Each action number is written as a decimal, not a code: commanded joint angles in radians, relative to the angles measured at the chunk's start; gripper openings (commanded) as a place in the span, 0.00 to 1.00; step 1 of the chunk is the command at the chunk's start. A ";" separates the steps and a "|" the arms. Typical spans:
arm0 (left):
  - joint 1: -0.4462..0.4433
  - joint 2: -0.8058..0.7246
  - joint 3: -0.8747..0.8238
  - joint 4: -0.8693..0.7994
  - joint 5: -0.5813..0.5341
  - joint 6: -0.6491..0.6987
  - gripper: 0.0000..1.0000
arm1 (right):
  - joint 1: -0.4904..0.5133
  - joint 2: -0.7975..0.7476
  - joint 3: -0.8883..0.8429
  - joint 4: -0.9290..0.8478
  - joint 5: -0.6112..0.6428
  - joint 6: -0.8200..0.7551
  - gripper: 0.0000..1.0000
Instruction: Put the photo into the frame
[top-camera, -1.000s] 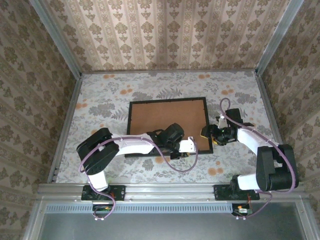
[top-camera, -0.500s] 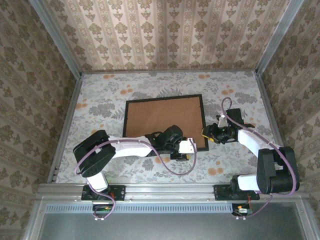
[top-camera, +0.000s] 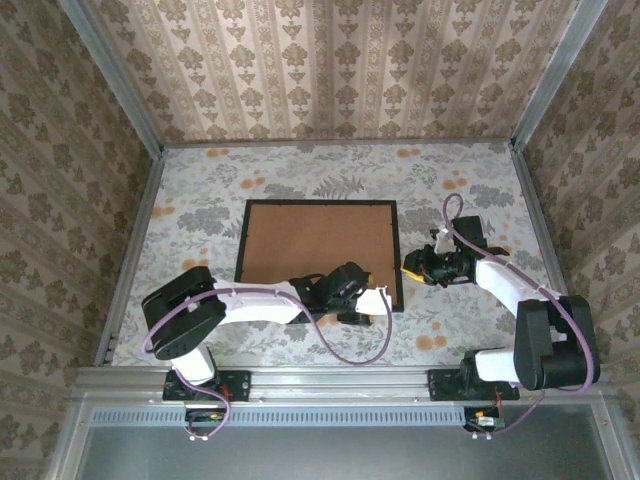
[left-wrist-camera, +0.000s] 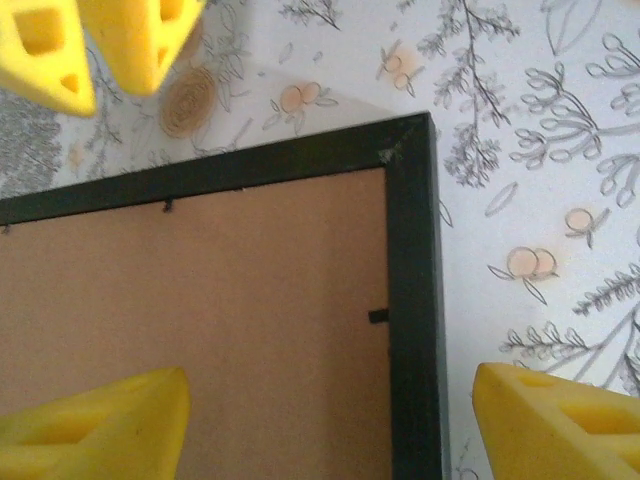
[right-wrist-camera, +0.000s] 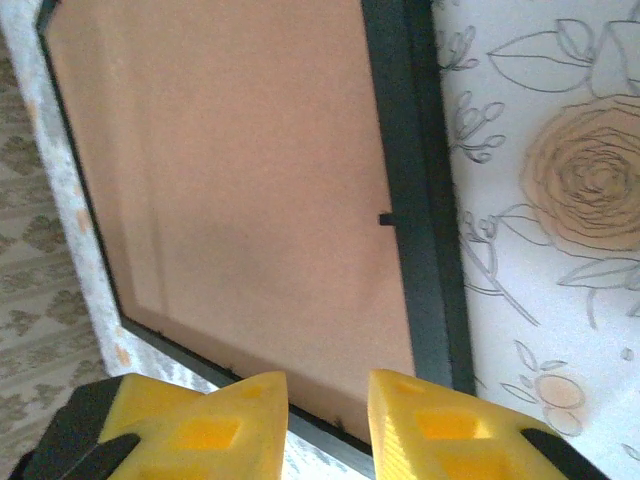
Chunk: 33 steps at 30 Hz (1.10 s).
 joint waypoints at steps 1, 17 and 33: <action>0.032 -0.025 0.032 -0.157 0.093 0.006 0.74 | 0.019 -0.009 0.042 -0.083 0.097 -0.055 0.30; 0.109 0.083 0.161 -0.358 0.290 0.035 0.65 | 0.035 0.055 0.086 -0.099 0.141 -0.083 0.66; 0.096 0.141 0.150 -0.364 0.234 0.081 0.45 | 0.037 0.095 0.072 -0.080 0.137 -0.087 0.67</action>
